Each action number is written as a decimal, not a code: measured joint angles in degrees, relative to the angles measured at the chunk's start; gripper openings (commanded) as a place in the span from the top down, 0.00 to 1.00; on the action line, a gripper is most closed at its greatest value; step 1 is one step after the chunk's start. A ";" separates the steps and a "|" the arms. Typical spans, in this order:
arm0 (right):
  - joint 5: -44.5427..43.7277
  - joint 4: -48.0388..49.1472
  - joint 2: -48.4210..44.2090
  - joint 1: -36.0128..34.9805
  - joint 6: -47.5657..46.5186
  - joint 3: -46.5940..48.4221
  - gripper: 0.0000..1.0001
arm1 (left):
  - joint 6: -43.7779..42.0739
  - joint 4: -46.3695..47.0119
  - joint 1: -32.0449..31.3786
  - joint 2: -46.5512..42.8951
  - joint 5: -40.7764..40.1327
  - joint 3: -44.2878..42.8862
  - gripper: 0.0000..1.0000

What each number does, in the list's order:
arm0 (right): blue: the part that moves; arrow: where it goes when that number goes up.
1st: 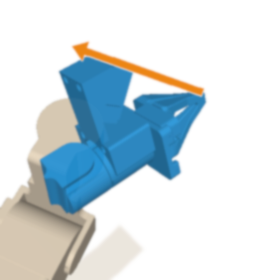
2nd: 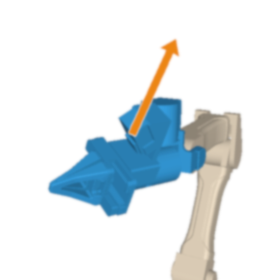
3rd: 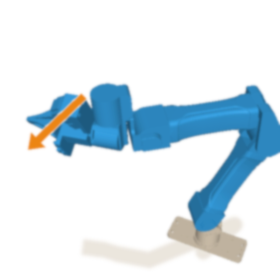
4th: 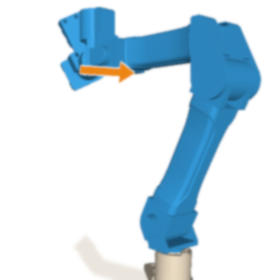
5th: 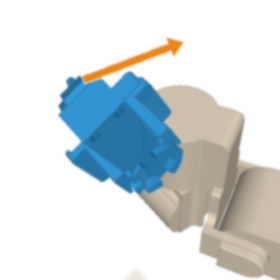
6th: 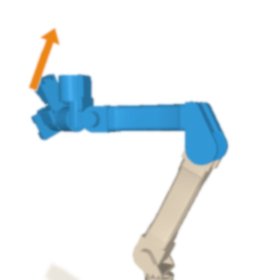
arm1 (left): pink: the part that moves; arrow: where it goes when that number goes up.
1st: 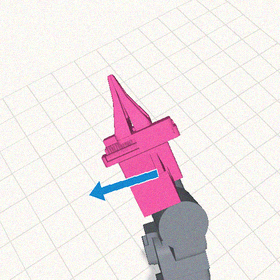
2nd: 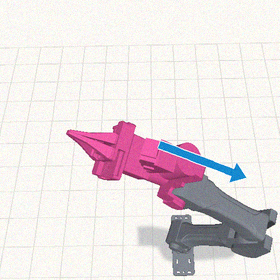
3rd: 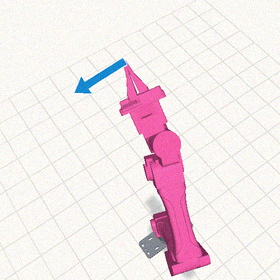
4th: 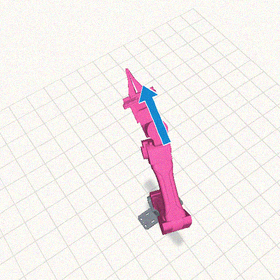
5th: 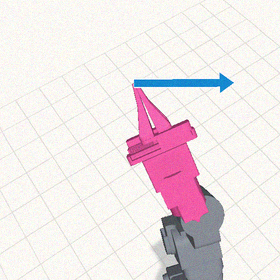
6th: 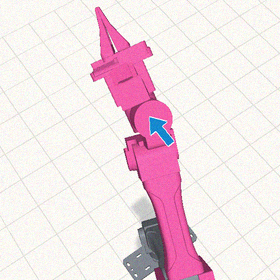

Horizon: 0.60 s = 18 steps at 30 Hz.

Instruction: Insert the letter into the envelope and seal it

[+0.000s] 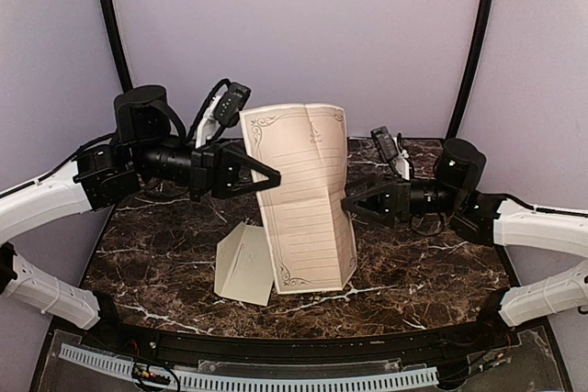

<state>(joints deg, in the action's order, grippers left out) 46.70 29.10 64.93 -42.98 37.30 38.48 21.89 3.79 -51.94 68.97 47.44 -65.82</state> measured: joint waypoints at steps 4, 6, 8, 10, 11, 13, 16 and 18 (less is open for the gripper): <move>2.69 0.13 0.07 -2.49 -0.48 1.14 0.13 | -1.36 -2.01 0.02 -0.07 1.49 -0.04 1.00; 3.61 0.52 0.07 -3.13 -0.66 1.97 0.28 | -2.23 -3.34 0.00 -0.15 1.38 -0.17 1.00; 4.11 1.11 0.07 -3.34 -0.44 2.69 0.42 | -3.32 -5.27 0.00 -0.17 0.68 -0.61 1.00; 4.13 1.42 0.07 -3.48 -0.92 3.08 0.55 | -4.44 -6.97 0.00 -0.44 -0.72 -0.90 1.00; 4.13 1.40 0.07 -3.52 -0.28 3.19 0.62 | -5.03 -7.85 0.02 -0.68 -1.88 -0.92 1.00; 3.87 1.25 0.07 -3.54 -0.83 3.30 0.72 | -5.92 -9.38 0.02 -1.20 -4.11 -0.92 1.00; 2.91 0.39 0.07 -3.54 -0.98 3.34 0.86 | -7.08 -11.67 0.02 -2.25 -7.87 -0.92 1.00; 2.25 0.04 0.07 -3.54 -1.42 3.34 0.95 | -7.78 -13.00 0.02 -3.06 -10.56 -0.92 1.00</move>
<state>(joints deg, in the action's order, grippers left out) 48.95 29.15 64.99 -46.52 35.88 41.82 14.11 -9.21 -51.92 65.91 36.88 -66.74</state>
